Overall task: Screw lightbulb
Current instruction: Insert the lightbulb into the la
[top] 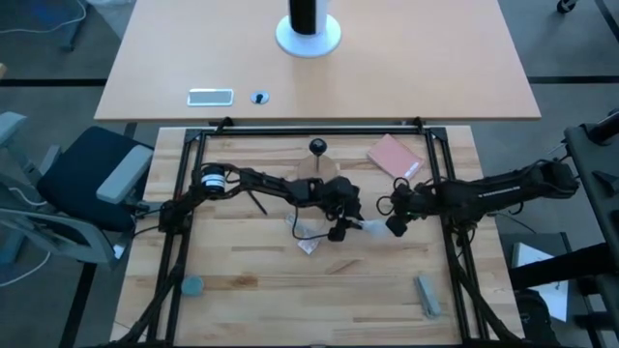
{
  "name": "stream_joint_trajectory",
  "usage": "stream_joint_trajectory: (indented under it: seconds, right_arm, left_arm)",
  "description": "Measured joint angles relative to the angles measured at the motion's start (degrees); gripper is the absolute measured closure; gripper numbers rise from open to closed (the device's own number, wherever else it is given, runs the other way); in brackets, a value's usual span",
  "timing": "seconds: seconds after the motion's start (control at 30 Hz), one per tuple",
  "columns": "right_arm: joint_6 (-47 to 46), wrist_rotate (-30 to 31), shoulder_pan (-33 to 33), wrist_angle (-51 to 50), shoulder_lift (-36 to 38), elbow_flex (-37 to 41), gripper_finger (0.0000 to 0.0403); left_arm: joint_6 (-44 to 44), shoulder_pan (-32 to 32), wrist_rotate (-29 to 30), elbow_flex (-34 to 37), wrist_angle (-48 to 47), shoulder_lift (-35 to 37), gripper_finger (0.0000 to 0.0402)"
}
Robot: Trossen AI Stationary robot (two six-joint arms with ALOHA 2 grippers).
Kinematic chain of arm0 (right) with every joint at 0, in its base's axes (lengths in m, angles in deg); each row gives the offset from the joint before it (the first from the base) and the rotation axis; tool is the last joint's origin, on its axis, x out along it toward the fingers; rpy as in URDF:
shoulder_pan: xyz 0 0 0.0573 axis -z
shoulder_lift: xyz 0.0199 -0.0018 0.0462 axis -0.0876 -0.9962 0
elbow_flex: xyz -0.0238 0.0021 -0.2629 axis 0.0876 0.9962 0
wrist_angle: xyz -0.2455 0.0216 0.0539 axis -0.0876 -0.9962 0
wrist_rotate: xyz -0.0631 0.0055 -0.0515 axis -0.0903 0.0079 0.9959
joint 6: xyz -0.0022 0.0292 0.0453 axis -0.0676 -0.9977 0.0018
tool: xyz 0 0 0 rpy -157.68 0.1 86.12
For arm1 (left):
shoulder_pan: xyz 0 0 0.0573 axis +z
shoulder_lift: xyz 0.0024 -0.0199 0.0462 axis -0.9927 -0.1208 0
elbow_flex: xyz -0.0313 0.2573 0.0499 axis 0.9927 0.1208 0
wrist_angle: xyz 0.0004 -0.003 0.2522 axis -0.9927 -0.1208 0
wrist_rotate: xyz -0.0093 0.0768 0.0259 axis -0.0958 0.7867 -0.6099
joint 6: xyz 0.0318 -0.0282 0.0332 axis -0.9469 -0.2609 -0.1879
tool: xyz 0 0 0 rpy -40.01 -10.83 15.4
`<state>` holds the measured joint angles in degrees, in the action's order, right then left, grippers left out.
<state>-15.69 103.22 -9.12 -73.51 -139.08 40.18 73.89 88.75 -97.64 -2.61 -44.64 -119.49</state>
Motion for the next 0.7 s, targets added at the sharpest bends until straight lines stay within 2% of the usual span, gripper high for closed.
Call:
stream_joint_trajectory:
  seconds: [0.17, 0.33, 0.7]
  right_arm:
    - [0.26, 3.55, -0.02, -0.01, 6.21, -1.04, 0.0403]
    - [2.39, 7.55, -0.02, -0.01, 12.24, -1.49, 0.0403]
    - [6.79, 15.22, -0.02, 0.9, 17.52, -1.3, 0.0403]
  left_arm:
    - [-0.41, 0.03, 0.34, 0.68, 3.2, 3.23, 0.0301]
    - [-0.42, -0.02, 4.9, 3.82, 10.68, 6.92, 0.0301]
    - [0.66, -0.08, 10.29, 17.52, 28.85, 18.67, 0.0302]
